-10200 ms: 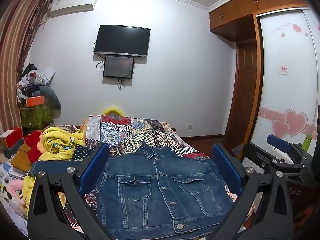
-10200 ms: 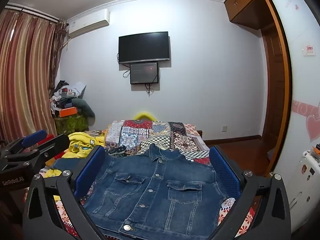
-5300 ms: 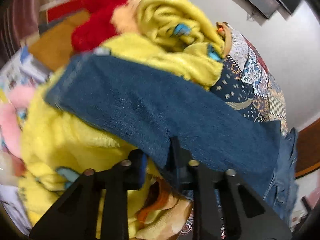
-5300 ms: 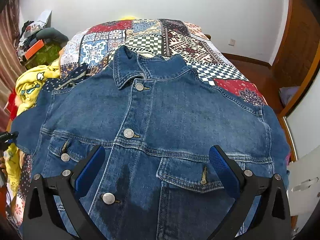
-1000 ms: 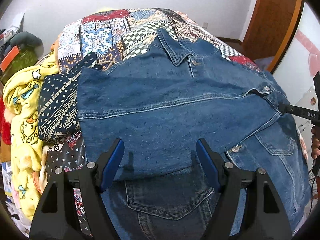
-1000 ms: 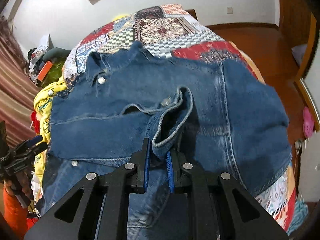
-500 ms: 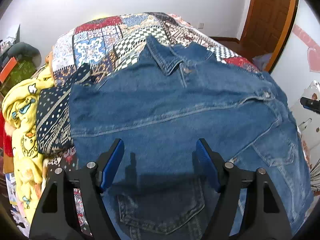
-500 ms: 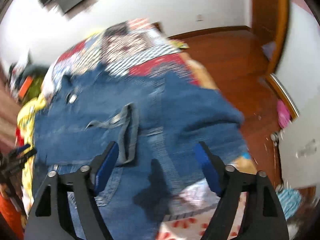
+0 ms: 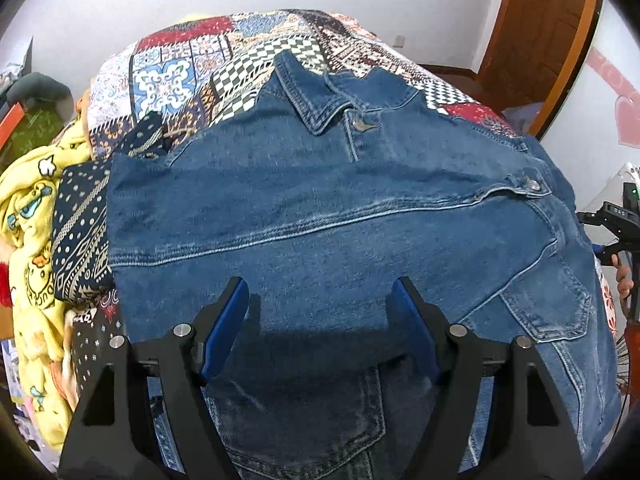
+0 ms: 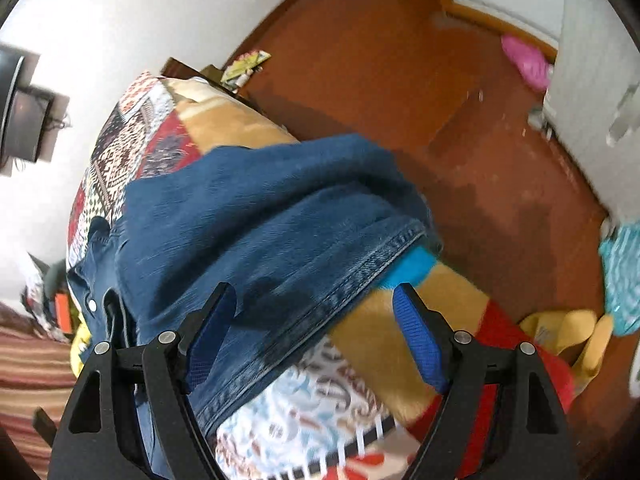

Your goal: Fold large clothes

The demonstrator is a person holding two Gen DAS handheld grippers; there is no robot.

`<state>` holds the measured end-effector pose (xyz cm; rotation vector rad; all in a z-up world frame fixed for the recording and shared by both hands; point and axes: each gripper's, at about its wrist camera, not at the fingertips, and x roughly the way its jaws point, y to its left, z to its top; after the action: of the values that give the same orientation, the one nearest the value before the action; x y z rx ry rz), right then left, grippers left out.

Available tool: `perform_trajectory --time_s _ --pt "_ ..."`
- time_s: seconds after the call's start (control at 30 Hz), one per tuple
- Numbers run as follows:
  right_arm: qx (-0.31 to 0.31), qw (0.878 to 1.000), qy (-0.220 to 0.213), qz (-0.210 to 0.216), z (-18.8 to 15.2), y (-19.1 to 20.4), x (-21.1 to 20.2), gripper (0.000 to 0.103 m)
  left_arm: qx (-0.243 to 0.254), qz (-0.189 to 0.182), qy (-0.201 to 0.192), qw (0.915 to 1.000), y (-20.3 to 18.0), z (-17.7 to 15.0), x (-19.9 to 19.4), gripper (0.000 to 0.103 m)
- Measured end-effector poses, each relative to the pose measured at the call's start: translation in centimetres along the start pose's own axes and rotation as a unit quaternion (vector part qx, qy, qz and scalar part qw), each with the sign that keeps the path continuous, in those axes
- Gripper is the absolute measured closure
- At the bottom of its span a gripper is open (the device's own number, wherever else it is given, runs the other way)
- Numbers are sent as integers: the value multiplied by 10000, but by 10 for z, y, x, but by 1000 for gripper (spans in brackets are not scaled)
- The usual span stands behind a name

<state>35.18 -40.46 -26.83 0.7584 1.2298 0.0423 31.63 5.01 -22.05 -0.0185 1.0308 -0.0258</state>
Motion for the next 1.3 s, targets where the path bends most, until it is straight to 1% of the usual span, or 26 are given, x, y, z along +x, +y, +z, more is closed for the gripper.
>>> perform_trajectory --time_s 0.07,0.13,0.23,0.3,0.33,0.37,0.4,0.47,0.5,0.6,0.67,0.8,0.87,0.93,1.03,1.1,1.13,1.2,1.23,1.3 --pt "117 9999 9 119 2 -2 5 25 -63 7 18 10000 3 -1 1 30" --pt "129 9998 -100 127 4 0 6 25 -138 7 31 9999 5 -1 2 30" --pt "99 9996 -240 115 8 1 7 32 -216 -6 37 9998 8 -2 1 30" --pt "182 9993 -332 76 12 -3 6 43 -251 -13 32 9997 10 -2 0 30" --pt "205 9991 -384 21 13 -1 6 55 -261 -18 25 9997 10 -2 -1 30" --pt "210 9987 -459 -113 14 2 4 70 -265 -23 14 9996 10 -2 -2 30" --pt "180 9982 -519 -246 15 4 2 75 -264 -28 1 9996 11 -2 -3 30" --pt "72 9974 -616 -376 14 11 -5 88 -244 -42 -45 9997 11 -3 -7 30" --pt "-44 9966 -688 -455 13 17 -11 91 -234 -43 -67 9997 12 -4 -9 30" --pt "-478 9916 -1004 -656 7 38 -34 92 -225 -46 -135 9996 14 -5 -15 30" --pt "-712 9878 -1238 -616 3 53 -53 93 -235 -64 -192 9995 16 -7 -19 30" --pt "-1153 9792 -1643 -299 -6 94 -96 93 -267 -120 -304 9991 20 -9 -29 30" --pt "-1501 9715 -1833 -113 -17 126 -116 93 -284 -149 -371 9988 23 -11 -34 30" --pt "-1861 9638 -1906 116 -30 156 -127 94 -294 -177 -422 9985 26 -14 -39 30" --pt "-2393 9523 -1854 397 -58 196 -130 94 -293 -201 -494 9981 30 -18 -47 30" --pt "-2749 9445 -1709 553 -79 222 -120 94 -269 -206 -550 9979 32 -21 -53 30" --pt "-2847 9428 -1630 595 -84 230 -114 94 -256 -201 -571 9978 33 -23 -56 30" --pt "-3115 9380 -1391 620 -102 247 -91 94 -238 -190 -598 9977 35 -25 -60 30" --pt "-3196 9368 -1307 568 -108 253 -80 94 -231 -188 -610 9977 36 -27 -62 30" --pt "-3321 9365 -1002 507 -120 260 -54 94 -222 -181 -620 9977 39 -32 -66 30"
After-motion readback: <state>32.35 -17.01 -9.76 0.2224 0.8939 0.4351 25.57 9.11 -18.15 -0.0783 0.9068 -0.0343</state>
